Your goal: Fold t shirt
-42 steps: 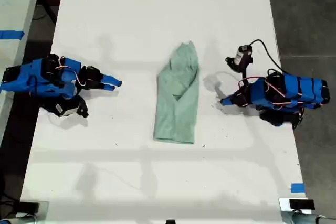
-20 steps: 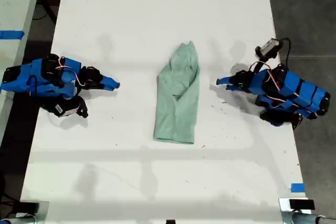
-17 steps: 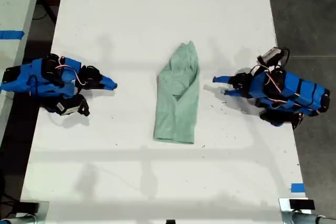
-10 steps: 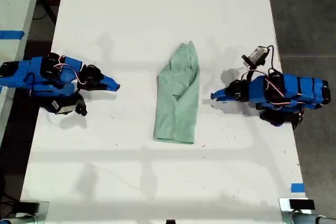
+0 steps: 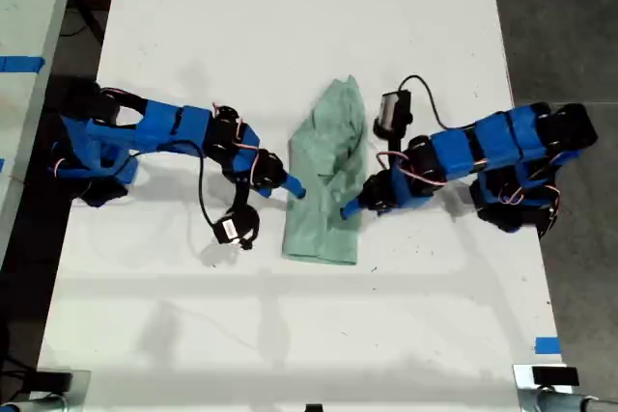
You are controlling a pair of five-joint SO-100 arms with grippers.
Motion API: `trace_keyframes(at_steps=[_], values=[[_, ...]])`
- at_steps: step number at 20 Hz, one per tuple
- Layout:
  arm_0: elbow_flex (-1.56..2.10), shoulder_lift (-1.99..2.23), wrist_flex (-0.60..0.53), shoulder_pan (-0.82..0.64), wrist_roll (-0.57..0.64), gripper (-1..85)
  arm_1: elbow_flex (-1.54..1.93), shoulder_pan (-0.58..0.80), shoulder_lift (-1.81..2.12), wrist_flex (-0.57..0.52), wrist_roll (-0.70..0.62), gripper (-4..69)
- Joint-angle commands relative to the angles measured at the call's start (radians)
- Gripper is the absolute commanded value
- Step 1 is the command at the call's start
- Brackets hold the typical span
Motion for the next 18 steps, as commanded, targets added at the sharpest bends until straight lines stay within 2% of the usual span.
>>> trace_keyframes(at_steps=[1, 6, 8, 10, 16, 17, 18], values=[[-0.279, -0.137, -0.003, 0.051, 0.028, 26.0, -0.344, -0.035, -0.245, 0.110, 0.040, 29.8], [-0.336, -0.305, -0.075, 0.127, -0.017, 25.0, -0.357, -0.084, -0.357, 0.106, 0.101, 29.0], [-0.336, -0.373, -0.094, 0.146, -0.046, 21.2, -0.362, -0.091, -0.408, 0.101, 0.110, 28.9], [-0.337, -0.413, -0.098, 0.147, -0.075, -0.1, -0.357, -0.092, -0.437, 0.075, 0.103, 28.9], [-0.354, -0.422, -0.107, 0.173, -0.100, -0.1, -0.350, -0.081, -0.477, -0.012, 0.071, 28.1], [-0.354, -0.422, -0.110, 0.176, -0.101, -0.1, -0.350, -0.080, -0.488, -0.038, 0.067, 24.7], [-0.354, -0.422, -0.115, 0.178, -0.101, -0.1, -0.350, -0.077, -0.495, -0.060, 0.069, 14.1]])
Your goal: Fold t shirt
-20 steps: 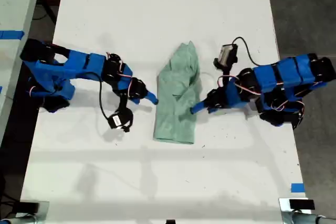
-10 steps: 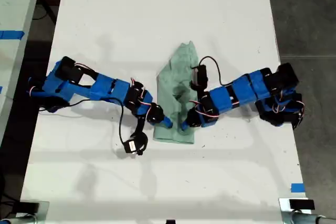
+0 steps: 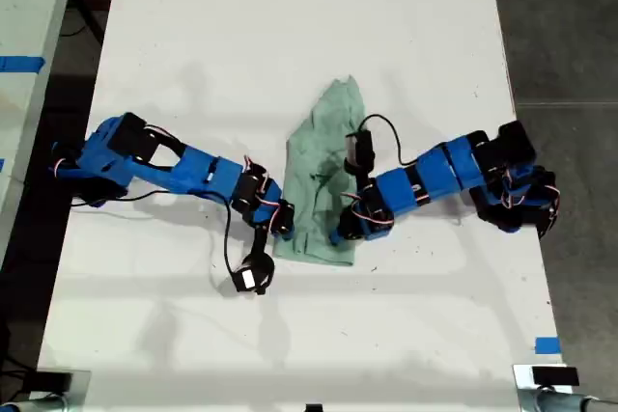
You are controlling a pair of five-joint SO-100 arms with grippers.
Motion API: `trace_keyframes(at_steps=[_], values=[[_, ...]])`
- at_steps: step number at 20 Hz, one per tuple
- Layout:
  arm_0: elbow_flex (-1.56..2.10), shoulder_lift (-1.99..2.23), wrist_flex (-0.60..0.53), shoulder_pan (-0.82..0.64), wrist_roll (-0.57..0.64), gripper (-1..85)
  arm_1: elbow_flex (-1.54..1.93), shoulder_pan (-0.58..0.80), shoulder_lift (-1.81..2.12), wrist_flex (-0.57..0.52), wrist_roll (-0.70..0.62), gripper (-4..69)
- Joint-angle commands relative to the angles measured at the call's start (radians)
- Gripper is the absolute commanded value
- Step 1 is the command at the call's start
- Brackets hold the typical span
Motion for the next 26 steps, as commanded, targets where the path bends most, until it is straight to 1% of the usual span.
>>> trace_keyframes(at_steps=[1, 5, 8, 9, 11, 13, 16, 20, 22, 26], values=[[-0.046, 0.015, -0.017, 0.029, -0.014, -0.1, -0.051, 0.008, -0.002, -0.051, -0.003, 1.3], [-0.060, 0.063, -0.025, 0.037, -0.006, -0.1, -0.149, 0.014, 0.008, -0.021, -0.035, 1.5], [-0.063, 0.144, -0.038, 0.063, -0.055, -0.1, -0.345, -0.012, -0.008, 0.081, -0.031, 1.5], [-0.063, 0.169, -0.038, 0.064, -0.080, -0.1, -0.364, -0.014, 0.003, 0.097, -0.021, 1.5], [-0.064, 0.219, -0.037, 0.041, -0.092, -0.1, -0.365, 0.011, 0.037, 0.124, -0.015, 1.5], [-0.063, 0.262, -0.012, -0.026, -0.075, -0.1, -0.359, 0.071, 0.080, 0.164, -0.048, 1.5], [-0.063, 0.305, 0.043, -0.175, 0.003, -0.1, -0.337, 0.186, 0.166, 0.224, -0.124, 1.5], [-0.063, 0.344, 0.061, -0.388, 0.109, -0.1, -0.299, 0.383, 0.245, 0.227, -0.305, 1.5], [-0.063, 0.362, 0.052, -0.476, 0.135, -0.1, -0.293, 0.480, 0.255, 0.227, -0.383, 1.5], [-0.063, 0.353, -0.040, -0.566, 0.192, -0.1, -0.270, 0.643, 0.258, 0.236, -0.485, 1.5]])
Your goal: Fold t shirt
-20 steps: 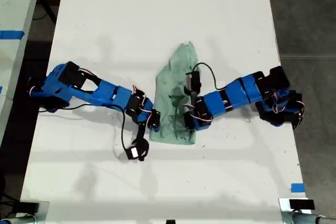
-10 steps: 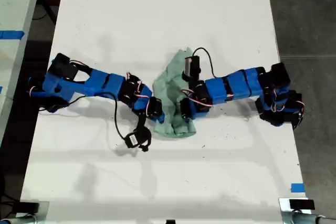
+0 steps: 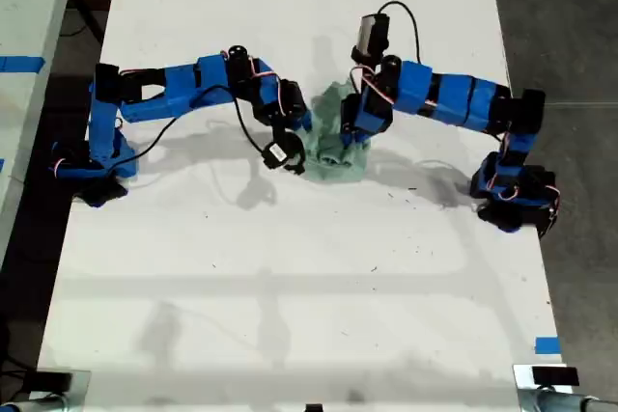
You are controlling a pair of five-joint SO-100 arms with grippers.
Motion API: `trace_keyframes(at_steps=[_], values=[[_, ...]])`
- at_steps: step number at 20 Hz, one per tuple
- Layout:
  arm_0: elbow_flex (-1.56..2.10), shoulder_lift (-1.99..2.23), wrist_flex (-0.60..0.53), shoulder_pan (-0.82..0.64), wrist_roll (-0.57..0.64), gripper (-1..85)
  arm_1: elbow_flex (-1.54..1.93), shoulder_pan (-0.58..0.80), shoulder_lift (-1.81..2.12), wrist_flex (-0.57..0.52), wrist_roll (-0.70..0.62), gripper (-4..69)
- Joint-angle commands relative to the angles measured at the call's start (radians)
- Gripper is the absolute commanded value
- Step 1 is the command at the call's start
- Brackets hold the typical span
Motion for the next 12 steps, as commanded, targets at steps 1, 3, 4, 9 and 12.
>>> trace_keyframes(at_steps=[1, 3, 4, 9, 12], values=[[-0.063, 0.064, -0.074, -0.055, 0.049, -0.1, 0.009, 0.112, 0.077, 0.015, -0.074, 1.5], [-0.063, 0.023, -0.121, -0.089, 0.086, -0.1, 0.025, 0.179, 0.052, 0.015, -0.127, 1.5], [-0.063, -0.006, -0.146, -0.106, 0.110, 1.4, 0.028, 0.209, 0.038, 0.015, -0.156, 1.5], [-0.066, -0.118, -0.230, -0.181, 0.249, 22.2, 0.000, 0.272, -0.014, 0.032, -0.258, 20.4], [-0.069, -0.092, -0.227, -0.227, 0.319, 23.6, -0.067, 0.282, -0.018, 0.046, -0.301, 43.7]])
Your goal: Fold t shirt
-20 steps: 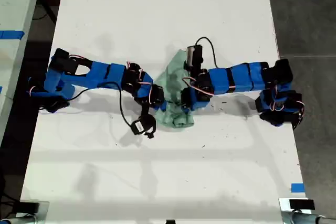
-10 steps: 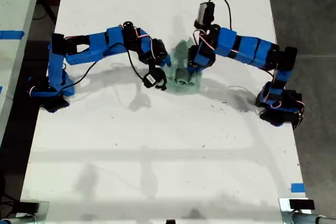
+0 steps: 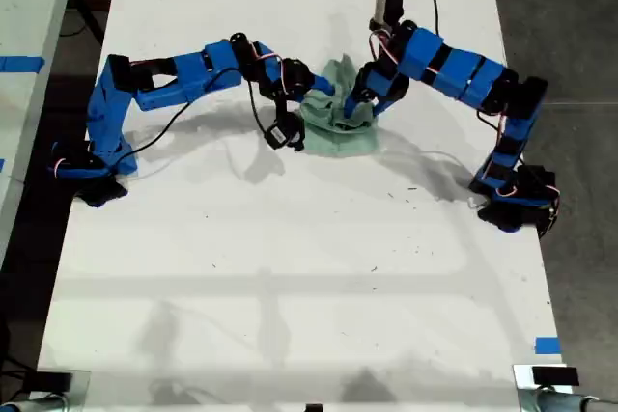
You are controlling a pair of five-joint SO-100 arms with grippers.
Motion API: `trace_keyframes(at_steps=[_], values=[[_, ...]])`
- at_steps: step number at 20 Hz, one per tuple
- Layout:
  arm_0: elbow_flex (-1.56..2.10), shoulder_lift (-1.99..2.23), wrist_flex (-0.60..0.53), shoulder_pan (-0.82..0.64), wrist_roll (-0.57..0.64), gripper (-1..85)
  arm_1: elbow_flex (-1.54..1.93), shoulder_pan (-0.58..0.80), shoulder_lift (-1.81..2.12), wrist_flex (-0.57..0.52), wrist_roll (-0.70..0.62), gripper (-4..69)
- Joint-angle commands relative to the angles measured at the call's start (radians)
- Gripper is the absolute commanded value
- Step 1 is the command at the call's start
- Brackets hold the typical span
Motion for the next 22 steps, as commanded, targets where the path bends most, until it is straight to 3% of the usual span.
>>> trace_keyframes(at_steps=[1, 8, 13, 16, 20, 22], values=[[-0.071, 0.071, 0.005, -0.051, 0.048, 23.6, -0.083, 0.026, 0.035, 0.017, -0.028, 45.5], [-0.071, 0.239, 0.138, -0.130, 0.043, 22.2, -0.017, 0.140, 0.149, 0.057, 0.017, 39.1], [-0.074, 0.212, 0.183, -0.091, 0.253, 26.9, -0.021, 0.126, 0.149, 0.055, 0.014, 36.7], [-0.072, 0.149, 0.235, -0.117, 0.202, 26.8, -0.034, 0.100, 0.135, 0.055, 0.017, 36.3], [-0.071, 0.376, 0.451, -0.204, 0.130, 25.0, 0.112, 0.049, 0.296, 0.067, 0.031, 35.8], [0.000, 0.592, 0.597, -0.199, 0.057, 22.2, 0.307, -0.021, 0.532, 0.067, 0.114, 29.9]])
